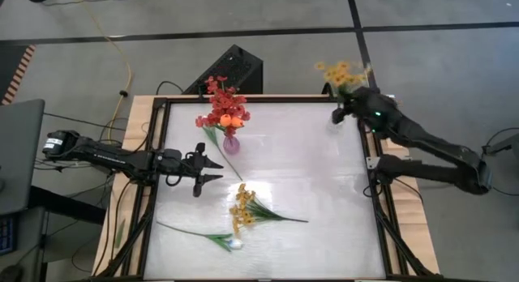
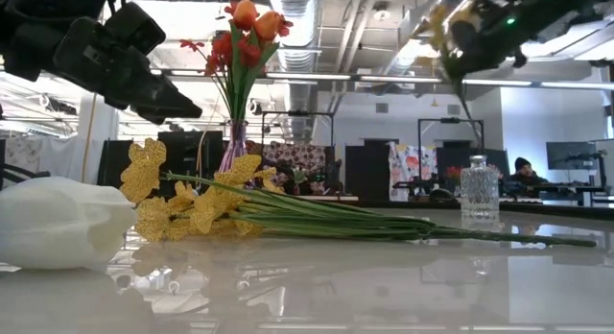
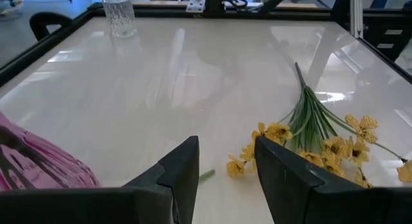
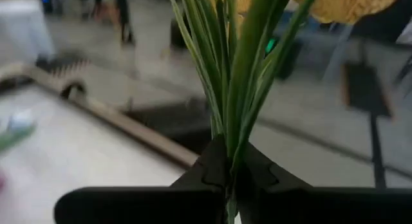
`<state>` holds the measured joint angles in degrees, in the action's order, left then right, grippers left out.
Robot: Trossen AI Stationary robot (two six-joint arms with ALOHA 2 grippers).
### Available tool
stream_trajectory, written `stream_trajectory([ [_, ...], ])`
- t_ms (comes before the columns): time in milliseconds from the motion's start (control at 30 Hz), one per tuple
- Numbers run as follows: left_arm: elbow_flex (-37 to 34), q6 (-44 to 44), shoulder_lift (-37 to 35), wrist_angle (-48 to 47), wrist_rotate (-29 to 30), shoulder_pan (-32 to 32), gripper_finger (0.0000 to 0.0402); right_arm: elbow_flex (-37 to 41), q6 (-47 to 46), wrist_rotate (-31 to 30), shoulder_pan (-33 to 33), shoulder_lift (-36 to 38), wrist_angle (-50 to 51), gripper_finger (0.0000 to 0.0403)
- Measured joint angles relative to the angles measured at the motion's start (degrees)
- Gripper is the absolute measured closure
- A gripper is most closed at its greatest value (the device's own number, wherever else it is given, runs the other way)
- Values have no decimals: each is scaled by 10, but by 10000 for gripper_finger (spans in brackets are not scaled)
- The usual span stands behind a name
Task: Sort flowers into vase by color
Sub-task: Put the top yellow flowers into the transparent vase
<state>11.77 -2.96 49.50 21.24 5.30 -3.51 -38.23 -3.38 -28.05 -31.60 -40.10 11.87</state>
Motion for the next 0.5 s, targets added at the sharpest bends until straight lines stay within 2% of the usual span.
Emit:
stream_trajectory([
  [200, 0, 13, 0, 24, 3, 0, 262, 83, 50, -7, -38, 63, -113, 373],
  [500, 0, 22, 0, 36, 14, 0, 262, 144, 68, -5, -72, 59, -190, 367],
])
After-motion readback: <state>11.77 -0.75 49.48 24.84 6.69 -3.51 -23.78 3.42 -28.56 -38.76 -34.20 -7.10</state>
